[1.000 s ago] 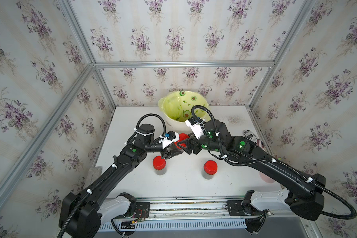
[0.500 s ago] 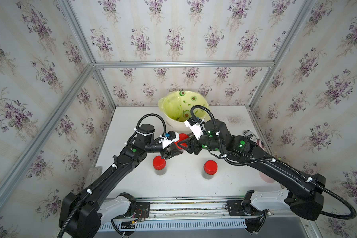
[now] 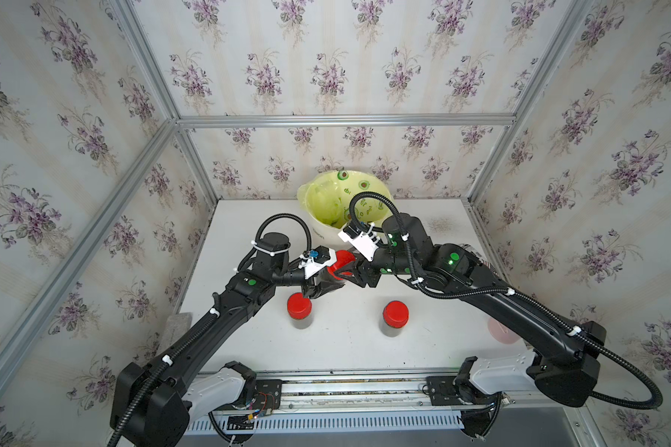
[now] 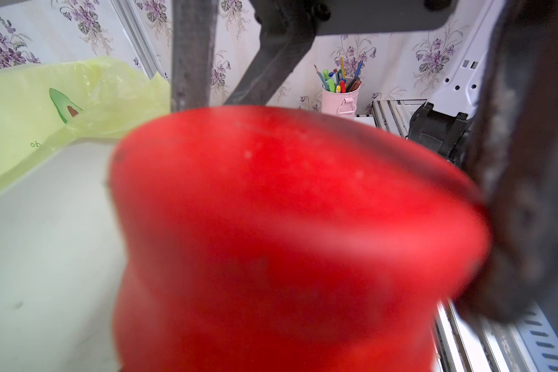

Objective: Empty moldy tea leaves from jars
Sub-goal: Unscrew the lid from the jar.

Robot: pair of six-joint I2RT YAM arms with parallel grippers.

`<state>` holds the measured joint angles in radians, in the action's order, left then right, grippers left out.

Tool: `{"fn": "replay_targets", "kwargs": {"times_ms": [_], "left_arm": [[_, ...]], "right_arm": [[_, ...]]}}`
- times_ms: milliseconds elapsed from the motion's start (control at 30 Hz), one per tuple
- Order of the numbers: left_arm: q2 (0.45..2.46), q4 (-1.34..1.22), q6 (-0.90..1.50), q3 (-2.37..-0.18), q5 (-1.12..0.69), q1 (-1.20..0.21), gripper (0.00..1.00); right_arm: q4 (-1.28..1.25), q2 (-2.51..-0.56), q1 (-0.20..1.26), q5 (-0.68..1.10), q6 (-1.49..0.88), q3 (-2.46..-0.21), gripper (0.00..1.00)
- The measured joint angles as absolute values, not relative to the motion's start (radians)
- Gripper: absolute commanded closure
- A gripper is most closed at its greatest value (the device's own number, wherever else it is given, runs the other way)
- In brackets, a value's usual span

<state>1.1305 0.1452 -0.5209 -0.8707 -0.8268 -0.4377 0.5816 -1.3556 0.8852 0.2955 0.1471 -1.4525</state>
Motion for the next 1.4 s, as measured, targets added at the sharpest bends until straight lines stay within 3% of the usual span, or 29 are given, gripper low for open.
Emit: {"fn": "replay_targets", "kwargs": {"times_ms": [367, 767, 1000, 1400], "left_arm": [[1.13, 0.134, -0.507, -0.871, -0.837, -0.438, 0.49], [1.131, 0.143, -0.513, -0.871, -0.851, -0.436, 0.49], [1.128, 0.149, -0.511, -0.871, -0.851, -0.436, 0.49], [1.128, 0.148, -0.514, -0.871, -0.873, -0.439, 0.48]], "right_arm": [[0.689, -1.441, 0.8, 0.526, 0.409, -1.563, 0.64], [0.878, -1.541, 0.789, 0.58, 0.651, -1.726, 0.58], [0.97, -1.595, 0.785, 0.596, 0.717, -1.81, 0.44], [0.888, -1.534, 0.791, 0.645, 0.675, -1.757, 0.2]]}}
